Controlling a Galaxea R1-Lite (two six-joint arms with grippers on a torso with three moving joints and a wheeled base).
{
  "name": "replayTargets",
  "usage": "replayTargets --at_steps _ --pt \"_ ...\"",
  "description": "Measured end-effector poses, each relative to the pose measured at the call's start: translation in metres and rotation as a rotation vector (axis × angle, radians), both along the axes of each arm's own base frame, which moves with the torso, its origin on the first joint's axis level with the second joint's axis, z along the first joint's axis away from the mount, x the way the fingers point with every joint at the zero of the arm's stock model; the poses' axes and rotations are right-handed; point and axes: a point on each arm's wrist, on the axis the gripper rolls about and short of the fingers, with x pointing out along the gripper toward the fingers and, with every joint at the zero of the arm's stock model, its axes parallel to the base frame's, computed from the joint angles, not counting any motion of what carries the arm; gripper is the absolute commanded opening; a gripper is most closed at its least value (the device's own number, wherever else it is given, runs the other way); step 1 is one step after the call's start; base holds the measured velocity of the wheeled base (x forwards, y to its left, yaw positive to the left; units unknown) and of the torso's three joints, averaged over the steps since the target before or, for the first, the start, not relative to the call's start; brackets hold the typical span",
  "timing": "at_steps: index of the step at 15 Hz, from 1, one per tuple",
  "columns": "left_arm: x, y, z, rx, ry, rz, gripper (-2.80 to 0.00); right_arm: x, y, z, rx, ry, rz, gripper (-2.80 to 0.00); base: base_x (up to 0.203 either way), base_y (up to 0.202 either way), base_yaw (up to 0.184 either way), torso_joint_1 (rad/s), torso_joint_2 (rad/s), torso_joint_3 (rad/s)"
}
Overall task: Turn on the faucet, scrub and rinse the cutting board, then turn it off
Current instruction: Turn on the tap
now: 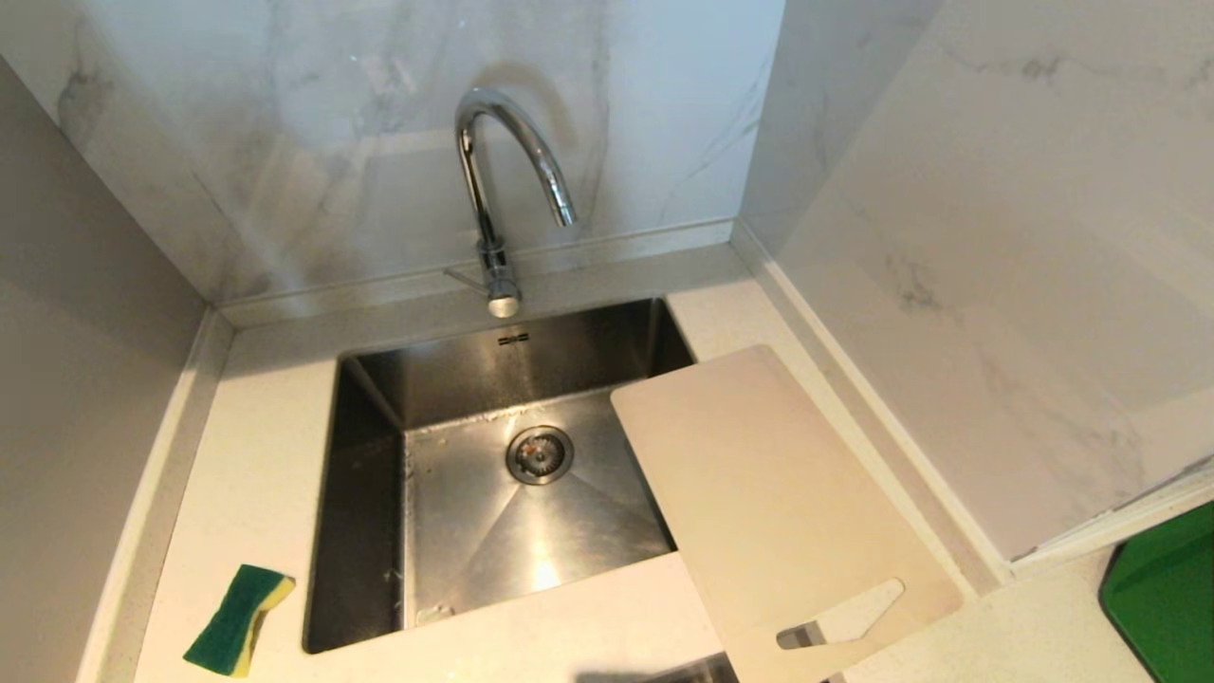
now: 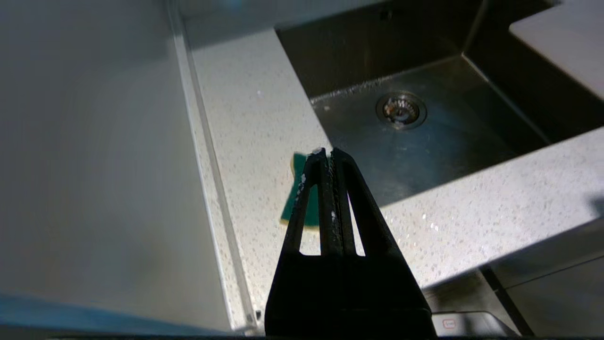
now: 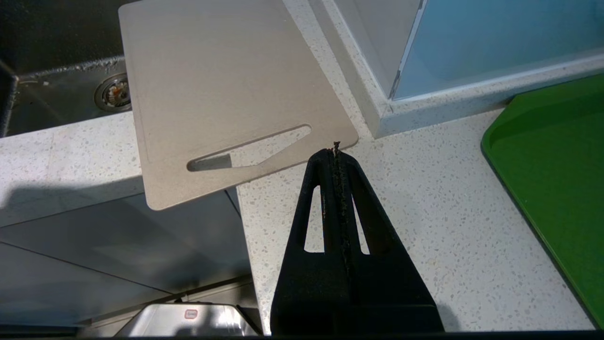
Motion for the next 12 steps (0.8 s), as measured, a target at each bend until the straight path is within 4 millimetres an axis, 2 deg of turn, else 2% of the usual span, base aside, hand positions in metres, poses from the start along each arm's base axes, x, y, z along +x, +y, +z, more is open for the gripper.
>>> replayTargets --at_steps 5,9,12 --pt "0.014 0.0 0.082 0.01 -0.027 -0.041 -2.8 0.0 0.0 0.0 0.0 0.001 0.0 -2.8 0.0 0.0 0.0 0.0 0.0 0.0" --pt "0.051 -0.002 0.143 0.017 0.001 -0.084 -2.8 0.0 0.0 0.0 0.0 0.0 0.0 -2.8 0.0 0.0 0.0 0.0 0.0 0.0" --pt "0.082 -0.006 0.176 0.03 0.018 -0.113 -2.8 0.0 0.0 0.0 0.0 0.0 0.0 -2.8 0.0 0.0 0.0 0.0 0.0 0.0"
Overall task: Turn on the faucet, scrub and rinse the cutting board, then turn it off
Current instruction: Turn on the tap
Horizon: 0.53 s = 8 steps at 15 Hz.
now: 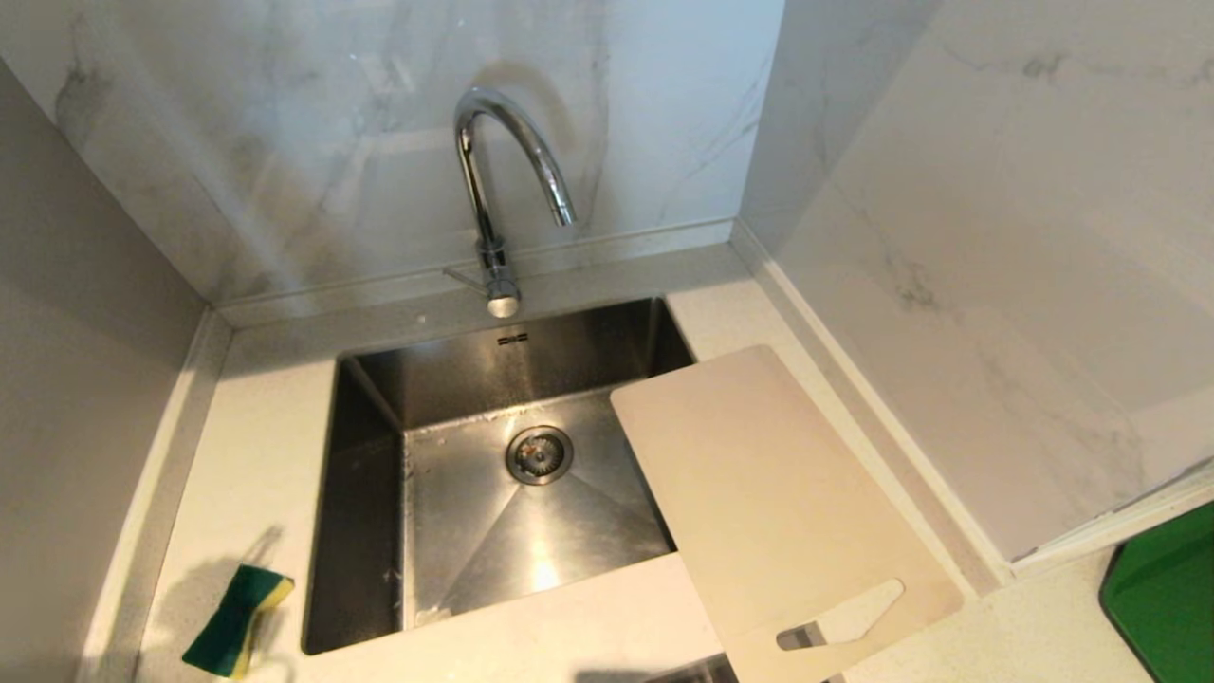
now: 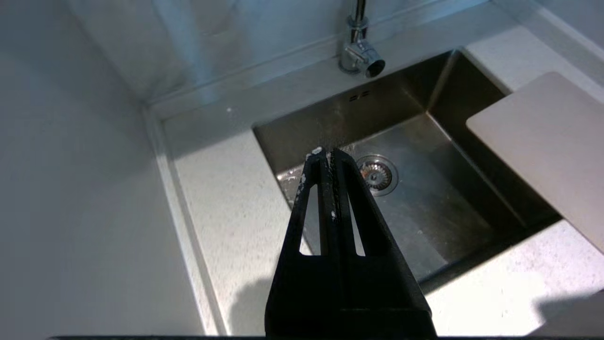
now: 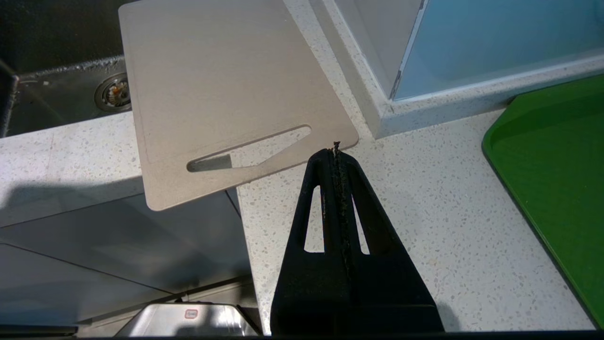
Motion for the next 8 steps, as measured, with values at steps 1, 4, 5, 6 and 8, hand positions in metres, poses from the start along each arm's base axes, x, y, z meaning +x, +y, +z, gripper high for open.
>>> replayTargets --at_steps 1,4,5,6,8 --pt "0.009 -0.001 0.006 0.003 0.008 -0.006 -2.8 0.0 0.0 0.0 0.0 0.0 0.0 -2.8 0.0 0.0 0.0 0.0 0.0 0.0" --pt "0.033 -0.003 0.014 0.009 0.047 -0.008 -2.8 0.0 0.0 0.0 0.0 0.0 0.001 -2.8 0.0 0.0 0.0 0.0 0.0 0.0" --pt "0.041 -0.004 0.018 0.009 0.057 -0.007 -2.8 0.0 0.0 0.0 0.0 0.0 0.002 -2.8 0.0 0.0 0.0 0.0 0.0 0.0" --pt "0.051 -0.005 0.022 0.01 0.066 -0.007 -2.8 0.0 0.0 0.0 0.0 0.0 0.001 -2.8 0.0 0.0 0.0 0.0 0.0 0.0" --pt "0.071 -0.007 0.029 0.014 0.084 -0.007 -2.8 0.0 0.0 0.0 0.0 0.0 0.001 -2.8 0.0 0.0 0.0 0.0 0.0 0.0"
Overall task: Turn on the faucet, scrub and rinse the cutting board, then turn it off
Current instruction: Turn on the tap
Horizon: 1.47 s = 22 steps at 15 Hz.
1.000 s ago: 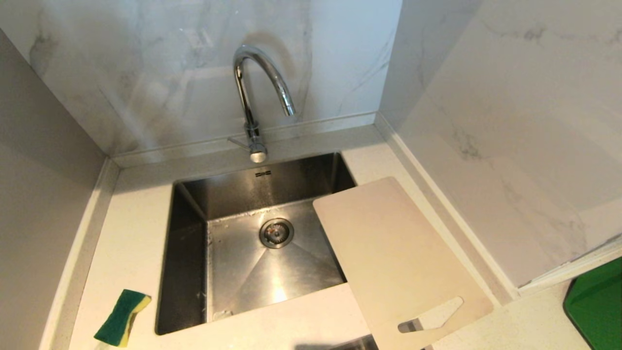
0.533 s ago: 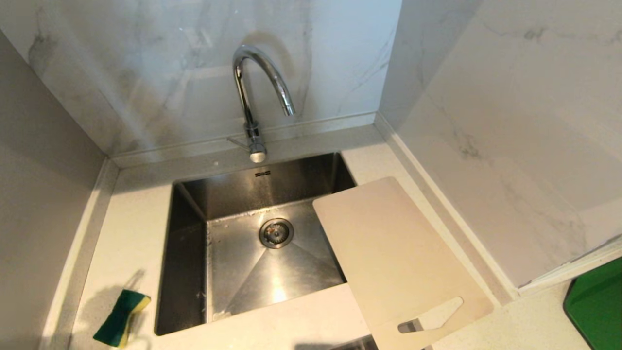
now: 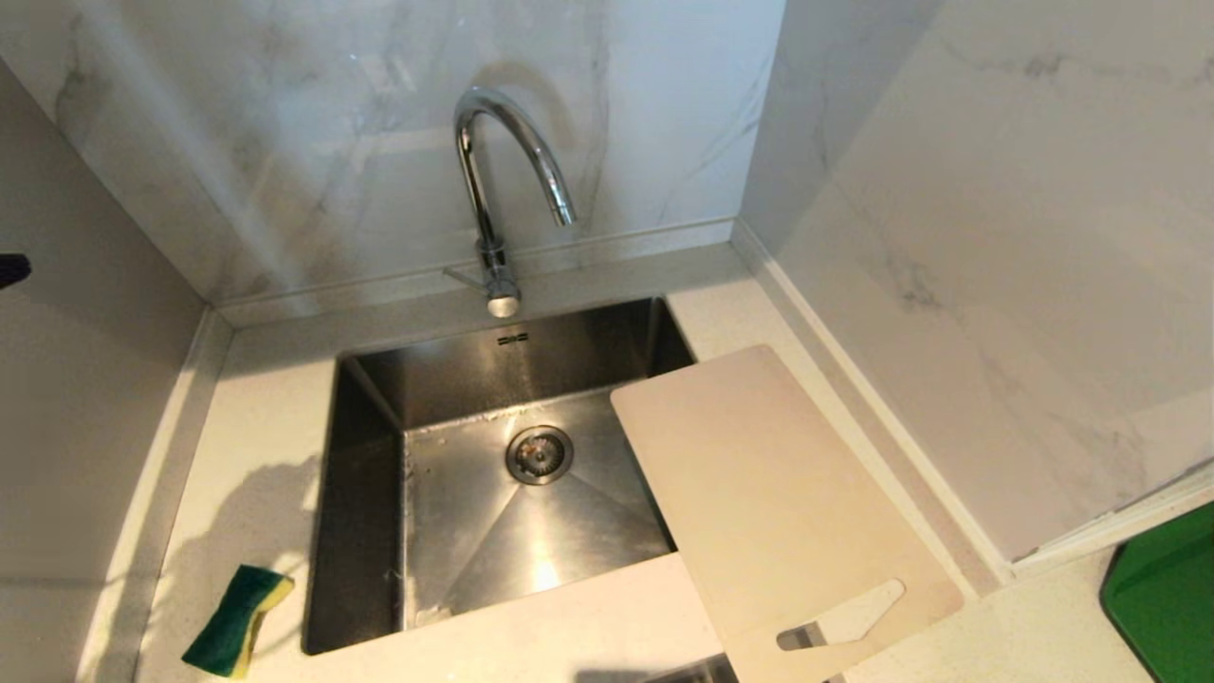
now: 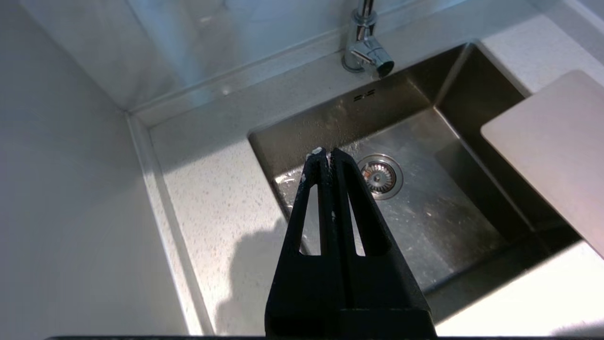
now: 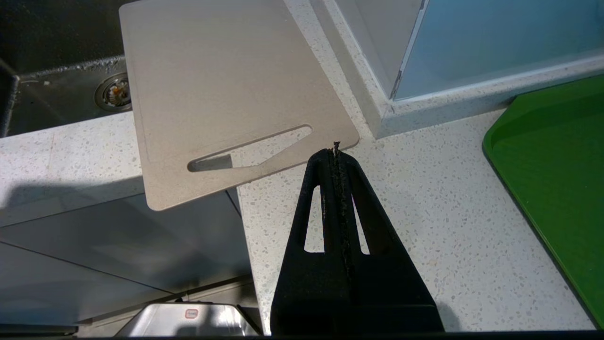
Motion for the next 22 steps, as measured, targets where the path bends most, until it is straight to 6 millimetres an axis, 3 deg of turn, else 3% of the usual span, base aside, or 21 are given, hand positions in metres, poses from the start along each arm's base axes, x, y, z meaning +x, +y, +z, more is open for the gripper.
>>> replayTargets --at_steps 7,15,22 --pt "0.058 -0.011 0.01 0.013 0.058 -0.014 -2.8 0.0 0.0 0.0 0.0 0.0 0.001 -2.8 0.0 0.0 0.0 0.0 0.0 0.0" --pt "0.111 -0.047 0.012 0.037 0.093 -0.019 -2.8 0.0 0.0 0.0 0.0 0.0 0.0 -2.8 0.0 0.0 0.0 0.0 0.0 0.0" --pt "0.188 -0.085 0.004 0.021 0.087 0.059 -2.8 0.0 0.0 0.0 0.0 0.0 0.001 -2.8 0.0 0.0 0.0 0.0 0.0 0.0"
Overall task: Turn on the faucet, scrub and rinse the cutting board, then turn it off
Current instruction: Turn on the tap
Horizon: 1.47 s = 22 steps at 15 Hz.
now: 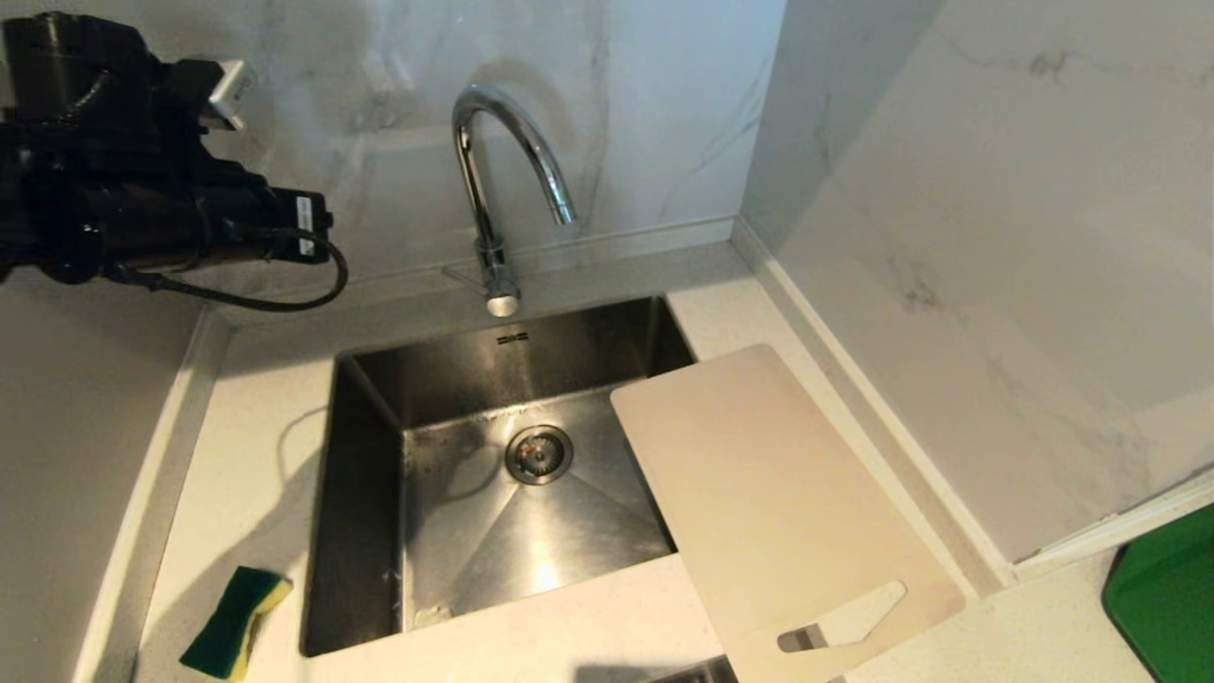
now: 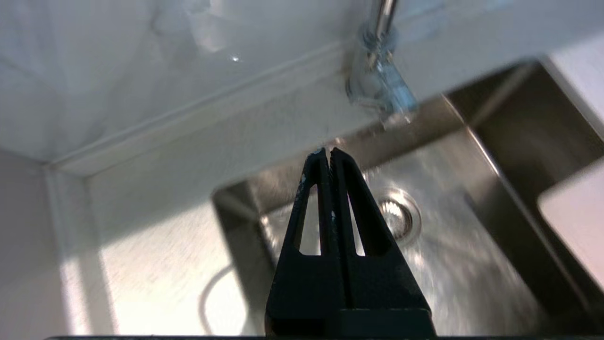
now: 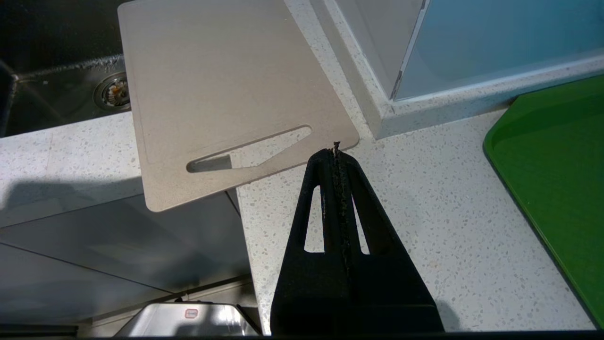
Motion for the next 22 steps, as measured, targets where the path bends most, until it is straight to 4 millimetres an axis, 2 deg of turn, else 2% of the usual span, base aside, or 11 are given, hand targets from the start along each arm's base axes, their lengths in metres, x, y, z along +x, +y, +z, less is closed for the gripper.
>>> replayTargets --at_steps 7,12,13,19,22 --pt "0.068 -0.04 -0.026 -0.156 -0.01 0.113 -2.8 0.0 0.0 0.0 0.0 0.0 0.0 -2.8 0.0 0.0 0.0 0.0 0.0 0.0" --pt "0.091 -0.067 -0.042 -0.317 -0.003 0.105 -2.8 0.0 0.0 0.0 0.0 0.0 0.0 -2.8 0.0 0.0 0.0 0.0 0.0 0.0" --pt "0.094 -0.071 -0.043 -0.342 -0.008 0.104 0.0 0.0 0.0 0.0 0.0 0.0 0.0 -2.8 0.0 0.0 0.0 0.0 0.0 0.0" --pt "0.111 -0.082 -0.056 -0.424 -0.051 0.124 0.0 0.0 0.0 0.0 0.0 0.0 0.0 -2.8 0.0 0.0 0.0 0.0 0.0 0.0" --pt "0.113 -0.081 -0.061 -0.465 -0.031 0.141 0.0 0.0 0.0 0.0 0.0 0.0 -0.001 -2.8 0.0 0.0 0.0 0.0 0.0 0.0"
